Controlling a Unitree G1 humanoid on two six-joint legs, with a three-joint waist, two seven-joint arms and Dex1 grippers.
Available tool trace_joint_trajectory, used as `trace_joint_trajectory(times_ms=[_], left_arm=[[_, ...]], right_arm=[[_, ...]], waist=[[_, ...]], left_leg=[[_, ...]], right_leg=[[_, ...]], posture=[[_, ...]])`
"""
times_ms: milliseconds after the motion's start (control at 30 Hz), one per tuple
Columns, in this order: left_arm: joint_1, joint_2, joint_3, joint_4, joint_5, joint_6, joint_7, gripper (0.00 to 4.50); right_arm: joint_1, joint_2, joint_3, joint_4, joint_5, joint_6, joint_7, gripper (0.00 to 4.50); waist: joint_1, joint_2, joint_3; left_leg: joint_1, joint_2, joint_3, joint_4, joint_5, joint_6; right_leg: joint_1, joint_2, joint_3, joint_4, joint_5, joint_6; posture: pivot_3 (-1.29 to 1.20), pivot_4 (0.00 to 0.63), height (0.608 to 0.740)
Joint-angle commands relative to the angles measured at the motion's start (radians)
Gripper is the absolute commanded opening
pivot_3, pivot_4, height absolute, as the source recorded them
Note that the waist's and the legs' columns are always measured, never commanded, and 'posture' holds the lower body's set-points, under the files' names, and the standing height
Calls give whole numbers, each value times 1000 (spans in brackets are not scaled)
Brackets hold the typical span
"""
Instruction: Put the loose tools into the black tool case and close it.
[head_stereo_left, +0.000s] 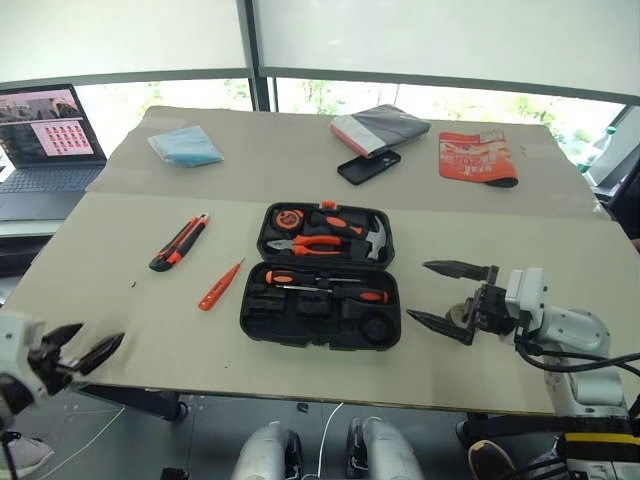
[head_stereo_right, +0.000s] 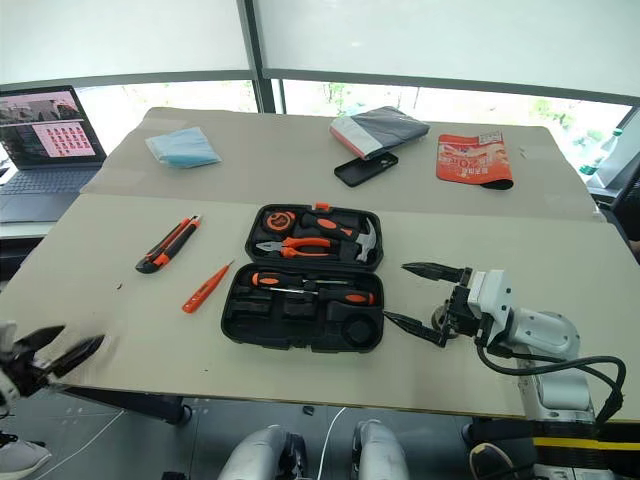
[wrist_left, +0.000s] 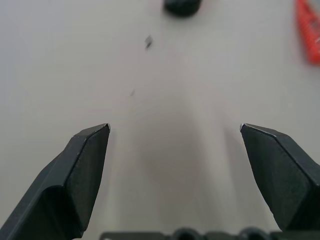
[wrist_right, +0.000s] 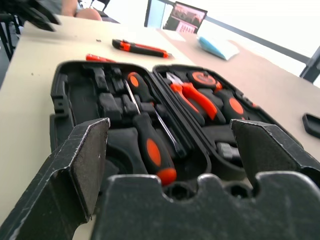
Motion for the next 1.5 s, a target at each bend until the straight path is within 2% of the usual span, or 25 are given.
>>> trace_joint_trajectory(times_ms=[33, 167, 333, 433, 533, 633, 767, 933, 1000, 1067, 1133, 1233, 1300, 1500], left_arm=[[-109, 54, -88, -126, -22, 152, 69, 4500], [-268, 61, -230, -175, 4, 316, 166, 4500], [-394, 18, -389, -178, 60, 397, 237, 4500], [-431, -3, -475, -150, 120, 377, 251, 4500], [-494, -69, -544, -97, 152, 363, 269, 4500], [-509, -83, -577, -66, 187, 346, 254, 3802], [-508, -100, -572, -32, 205, 320, 236, 2243], [-517, -118, -514, 0, 189, 274, 212, 506], [-521, -115, -480, 4, 169, 258, 182, 471], [-532, -59, -431, 15, 139, 55, -27, 471], [-551, -8, -440, 20, 137, -106, -214, 471], [-607, 35, -536, 4, 171, -183, -344, 471], [-669, 31, -612, -22, 187, -190, -403, 471], [-803, 16, -807, -36, 313, -155, -446, 471]], right_arm=[[-52, -7, 18, -108, 66, 66, -25, 4474], [-94, -14, 48, -170, 93, 141, -42, 4474], [-119, -19, 65, -204, 102, 190, -64, 4474], [-120, -15, 65, -213, 101, 199, -74, 4474], [-105, -15, 68, -226, 96, 205, -83, 4474], [-100, -17, 69, -234, 94, 211, -88, 4500], [-83, -23, 62, -245, 92, 216, -94, 4500], [-62, -30, 60, -252, 89, 215, -97, 4500], [-55, -35, 57, -256, 90, 214, -98, 4500], [-39, -54, 37, -267, 98, 224, -96, 4500], [-22, -78, 16, -276, 107, 237, -94, 4500], [5, -114, -8, -278, 111, 245, -84, 4500], [27, -131, -19, -282, 109, 247, -77, 4500], [64, -137, -24, -314, 112, 260, -89, 4500]], waist=[[0, 0, 0], [-1, 0, 0], [0, 0, 0], [1, -1, 1], [5, -1, 1], [10, -1, 1], [13, -1, 1], [15, -1, 1], [15, -1, 1], [15, -2, 1], [13, -5, 3], [15, -5, 3], [16, -5, 3], [12, -5, 3]], left_leg=[[0, 0, 0, 0, 1, -2], [0, 0, 0, -1, 4, -7], [-1, 0, 1, -1, 4, -6], [-1, 0, 1, -1, 4, -6], [0, 0, 1, 0, 4, -7], [0, -1, 1, 0, 5, -8], [0, -1, 0, 0, 5, -7], [0, -1, 0, 1, 5, -6], [0, -1, 0, 1, 5, -5], [0, -1, 0, 1, 5, -5], [-2, -1, 0, 2, 5, -6], [-4, -1, 0, 2, 5, -6], [-3, -1, 0, 2, 4, -6], [-4, -2, 1, 3, 8, 4]], right_leg=[[0, 0, 0, 0, 1, 2], [0, 2, 0, 1, 2, 2], [0, 4, 1, 1, 1, 1], [0, 4, 1, 1, 1, 2], [1, 4, 1, 2, 1, 2], [2, 3, 0, 3, 1, 2], [2, 3, 0, 3, 1, 2], [2, 2, 0, 3, 1, 2], [2, 2, 0, 3, 1, 2], [2, 2, 0, 3, 1, 2], [0, 2, -1, 3, 1, 2], [-1, 1, -2, 2, 1, 1], [0, 1, -1, 2, 1, 2], [0, 8, -1, 2, 2, 3]], posture=[[0, 150, 740], [0, 150, 740], [0, 150, 740], [0, 150, 740], [0, 150, 740], [0, 150, 740], [0, 150, 740], [0, 150, 740], [0, 150, 740], [0, 150, 740], [0, 150, 740], [0, 150, 740], [0, 150, 740], [0, 150, 740]])
